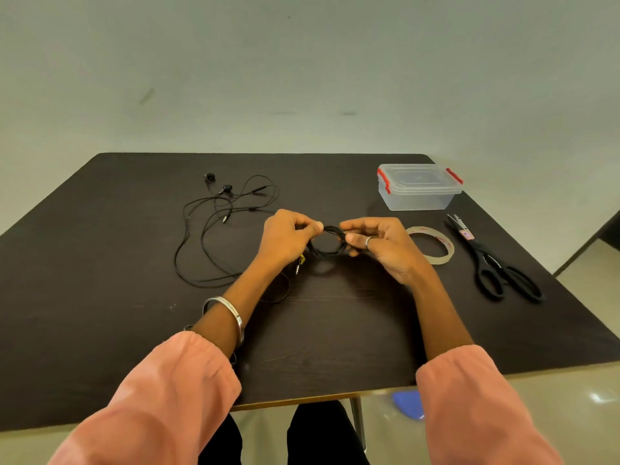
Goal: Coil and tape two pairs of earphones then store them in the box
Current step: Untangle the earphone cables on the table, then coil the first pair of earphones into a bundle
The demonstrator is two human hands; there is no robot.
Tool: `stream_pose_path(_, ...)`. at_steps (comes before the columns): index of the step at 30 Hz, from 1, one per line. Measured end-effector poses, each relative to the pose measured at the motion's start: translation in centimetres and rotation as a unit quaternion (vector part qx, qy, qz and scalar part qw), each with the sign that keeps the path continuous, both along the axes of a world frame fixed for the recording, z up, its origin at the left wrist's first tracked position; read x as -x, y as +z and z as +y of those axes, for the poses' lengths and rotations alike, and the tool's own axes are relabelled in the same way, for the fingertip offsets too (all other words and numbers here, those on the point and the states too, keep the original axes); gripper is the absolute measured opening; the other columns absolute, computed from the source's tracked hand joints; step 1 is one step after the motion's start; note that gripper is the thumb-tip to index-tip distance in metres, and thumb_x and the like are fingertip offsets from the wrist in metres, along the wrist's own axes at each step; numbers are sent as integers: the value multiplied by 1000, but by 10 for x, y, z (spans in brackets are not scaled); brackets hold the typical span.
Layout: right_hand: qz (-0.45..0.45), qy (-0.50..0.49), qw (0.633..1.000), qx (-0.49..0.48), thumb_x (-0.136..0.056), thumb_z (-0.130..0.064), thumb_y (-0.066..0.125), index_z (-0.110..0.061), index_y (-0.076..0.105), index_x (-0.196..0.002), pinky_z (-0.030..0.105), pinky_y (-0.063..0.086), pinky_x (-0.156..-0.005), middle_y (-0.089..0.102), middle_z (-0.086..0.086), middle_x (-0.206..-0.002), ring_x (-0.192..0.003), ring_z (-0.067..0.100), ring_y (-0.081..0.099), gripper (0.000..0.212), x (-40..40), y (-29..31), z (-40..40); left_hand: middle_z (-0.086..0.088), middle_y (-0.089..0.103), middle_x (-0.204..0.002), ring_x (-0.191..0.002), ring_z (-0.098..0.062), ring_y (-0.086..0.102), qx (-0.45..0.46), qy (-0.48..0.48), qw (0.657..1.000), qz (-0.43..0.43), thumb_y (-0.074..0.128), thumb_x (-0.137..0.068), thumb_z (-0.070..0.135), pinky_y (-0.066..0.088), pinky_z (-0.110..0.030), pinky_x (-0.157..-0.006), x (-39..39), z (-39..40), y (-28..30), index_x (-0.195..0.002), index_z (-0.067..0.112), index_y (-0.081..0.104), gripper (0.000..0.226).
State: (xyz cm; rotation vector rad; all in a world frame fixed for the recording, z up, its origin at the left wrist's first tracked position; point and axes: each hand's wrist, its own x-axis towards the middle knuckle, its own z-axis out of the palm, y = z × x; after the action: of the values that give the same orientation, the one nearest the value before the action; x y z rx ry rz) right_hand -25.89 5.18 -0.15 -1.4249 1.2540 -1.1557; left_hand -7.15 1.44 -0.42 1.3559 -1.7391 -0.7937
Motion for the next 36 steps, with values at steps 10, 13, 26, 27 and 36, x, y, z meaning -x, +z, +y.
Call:
stream_pose_path(10,314,-85,940,100,-92,-13,61,-15,73,-107,17,42,-81,69,0,-105,-94,8,58,19,-8,-8,-9,0,72,-91,-88,-11,65,25,9,994,-110,69,-85,33,53,-33,-87,3,-9,-15,-108,24,73,24)
stream_pose_path(13,298,-82,946,98,-94,-16,58,-14,72,-108,21,43,-82,71,3,-107,-98,14,61,20,-9,-8,-9,9,66,-80,-86,-9,62,0,0,997,-83,68,-87,31,50,-28,-86,-1,-10,-12,-110,23,72,25)
stream_pose_path(26,232,-214,911,264,-96,-17,56,-9,71,-95,29,46,-69,68,1,-89,-87,17,57,17,-18,-12,-5,10,66,-79,-69,-7,62,4,21,1000,10,63,-92,18,50,-19,-72,-50,2,10,-102,21,72,14)
stream_pose_path(27,240,-213,900,294,-94,-16,59,-9,71,-90,29,43,-66,66,0,-84,-84,17,54,14,-22,-11,-3,11,66,-79,-71,-6,60,25,29,999,-13,64,-91,18,48,-17,-73,-59,5,13,-101,21,72,13)
stream_pose_path(36,465,-4,841,276,-88,-47,60,-23,71,-102,33,19,-77,58,-7,-111,-110,19,40,30,-110,-19,18,5,69,-100,-103,-22,56,69,-8,974,-217,63,-84,46,46,-46,-91,-129,33,-1,-99,36,73,21)
